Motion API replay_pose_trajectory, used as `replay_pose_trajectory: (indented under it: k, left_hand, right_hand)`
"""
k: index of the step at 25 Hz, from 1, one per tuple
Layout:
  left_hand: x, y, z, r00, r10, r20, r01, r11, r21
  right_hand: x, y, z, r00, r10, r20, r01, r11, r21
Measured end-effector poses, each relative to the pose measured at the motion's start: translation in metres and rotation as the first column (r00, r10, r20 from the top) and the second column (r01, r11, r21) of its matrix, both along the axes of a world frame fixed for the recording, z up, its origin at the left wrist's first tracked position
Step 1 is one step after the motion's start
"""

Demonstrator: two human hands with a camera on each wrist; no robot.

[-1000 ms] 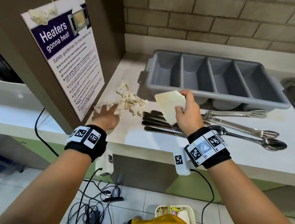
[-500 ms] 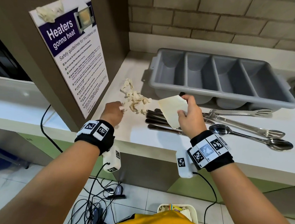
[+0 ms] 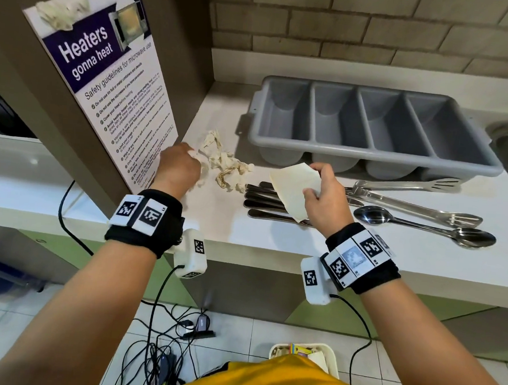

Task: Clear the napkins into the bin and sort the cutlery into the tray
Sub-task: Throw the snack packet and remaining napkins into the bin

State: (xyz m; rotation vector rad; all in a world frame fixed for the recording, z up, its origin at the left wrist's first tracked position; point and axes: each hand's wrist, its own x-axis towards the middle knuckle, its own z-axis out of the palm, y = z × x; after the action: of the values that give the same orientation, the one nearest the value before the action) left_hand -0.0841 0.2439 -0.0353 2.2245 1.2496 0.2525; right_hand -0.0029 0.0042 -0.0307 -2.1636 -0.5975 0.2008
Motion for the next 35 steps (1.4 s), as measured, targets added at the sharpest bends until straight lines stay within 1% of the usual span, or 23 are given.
replay_pose_trajectory:
  k: [1,2,3,4,5,7,8,9,12,14,16,17,18,20,21,23,25,27,30,32,35]
  left_hand:
    - [0.001,-0.003,-0.01,0.998,-0.041,-0.054,0.039,0.998,-0.042]
    - [0.002,-0.005,-0.022,0.985,-0.073,-0.154,0.065,0.997,-0.052]
    - [0.002,-0.005,-0.034,0.976,-0.099,-0.194,0.093,0.995,-0.043]
    - [0.003,-0.003,-0.042,0.974,-0.121,-0.189,0.108,0.991,-0.081]
    - [0.002,-0.002,-0.05,0.952,-0.21,-0.222,0.2,0.978,-0.066]
    - [0.002,-0.002,-0.061,0.902,-0.318,-0.293,0.321,0.946,-0.041]
    - [0.001,-0.002,-0.062,0.887,-0.344,-0.307,0.35,0.936,-0.038]
    - [0.001,0.0,-0.063,0.896,-0.334,-0.292,0.342,0.939,-0.027]
    - [-0.002,0.004,-0.066,0.956,-0.263,-0.127,0.269,0.963,0.029]
    - [-0.01,0.003,-0.057,0.987,-0.158,0.012,0.158,0.987,-0.026]
    - [-0.014,-0.003,-0.04,0.991,-0.028,0.132,0.034,0.998,-0.045]
    - [-0.015,-0.01,-0.03,0.983,0.002,0.181,0.006,0.999,-0.042]
    - [-0.015,-0.02,-0.018,0.974,-0.005,0.228,0.018,0.998,-0.053]
    - [-0.012,-0.052,0.001,0.945,-0.068,0.32,0.113,0.986,-0.126]
    - [-0.011,-0.073,0.009,0.924,-0.107,0.367,0.189,0.963,-0.195]
    - [-0.01,-0.117,0.017,0.877,-0.172,0.45,0.341,0.881,-0.328]
    - [-0.013,-0.158,0.017,0.85,-0.223,0.477,0.438,0.803,-0.405]
    - [-0.017,-0.197,0.009,0.854,-0.249,0.457,0.466,0.758,-0.457]
    - [-0.025,-0.253,-0.009,0.86,-0.284,0.423,0.49,0.689,-0.534]
    - [-0.032,-0.282,-0.029,0.871,-0.307,0.384,0.487,0.645,-0.588]
    - [-0.041,-0.322,-0.073,0.904,-0.328,0.276,0.425,0.608,-0.67]
  right_hand:
    - [0.0,0.0,-0.001,1.0,-0.002,0.001,0.002,1.0,-0.005]
    - [0.0,-0.001,-0.002,1.0,-0.003,0.006,0.003,1.0,-0.01]
    - [-0.001,-0.002,-0.003,1.0,-0.002,0.011,0.002,1.0,-0.014]
    - [-0.001,-0.003,-0.003,1.0,-0.003,0.015,0.003,1.0,-0.017]
    - [-0.001,-0.004,-0.003,1.0,-0.005,0.014,0.006,1.0,-0.021]
    - [0.0,-0.007,-0.003,1.0,-0.013,0.01,0.013,1.0,-0.026]
    - [0.0,-0.008,-0.003,1.0,-0.018,0.011,0.018,0.999,-0.026]
    - [-0.001,-0.009,-0.004,1.0,-0.02,0.013,0.021,0.999,-0.026]
    - [-0.004,-0.014,-0.004,1.0,-0.014,0.016,0.014,1.0,-0.01]
    - [-0.006,-0.019,-0.004,1.0,-0.011,0.01,0.011,1.0,0.008]
    - [-0.009,-0.027,-0.003,1.0,-0.019,-0.004,0.019,0.999,0.038]
    - [-0.01,-0.033,-0.004,1.0,-0.02,-0.01,0.02,0.999,0.048]
    - [-0.012,-0.04,-0.004,1.0,-0.017,-0.015,0.018,0.998,0.059]
    - [-0.015,-0.056,-0.006,1.0,-0.006,-0.024,0.008,0.996,0.085]
    - [-0.016,-0.065,-0.007,1.0,-0.003,-0.031,0.006,0.995,0.095]
    - [-0.019,-0.088,-0.01,0.999,-0.008,-0.048,0.014,0.99,0.137]
    - [-0.022,-0.113,-0.013,0.998,-0.017,-0.059,0.028,0.981,0.194]
    - [-0.027,-0.149,-0.021,0.997,-0.034,-0.069,0.048,0.973,0.224]
    - [-0.037,-0.208,-0.047,0.995,-0.058,-0.083,0.078,0.962,0.262]
    - [-0.044,-0.24,-0.075,0.988,-0.115,-0.106,0.14,0.954,0.265]
    - [-0.058,-0.282,-0.124,0.974,-0.151,-0.169,0.189,0.953,0.238]
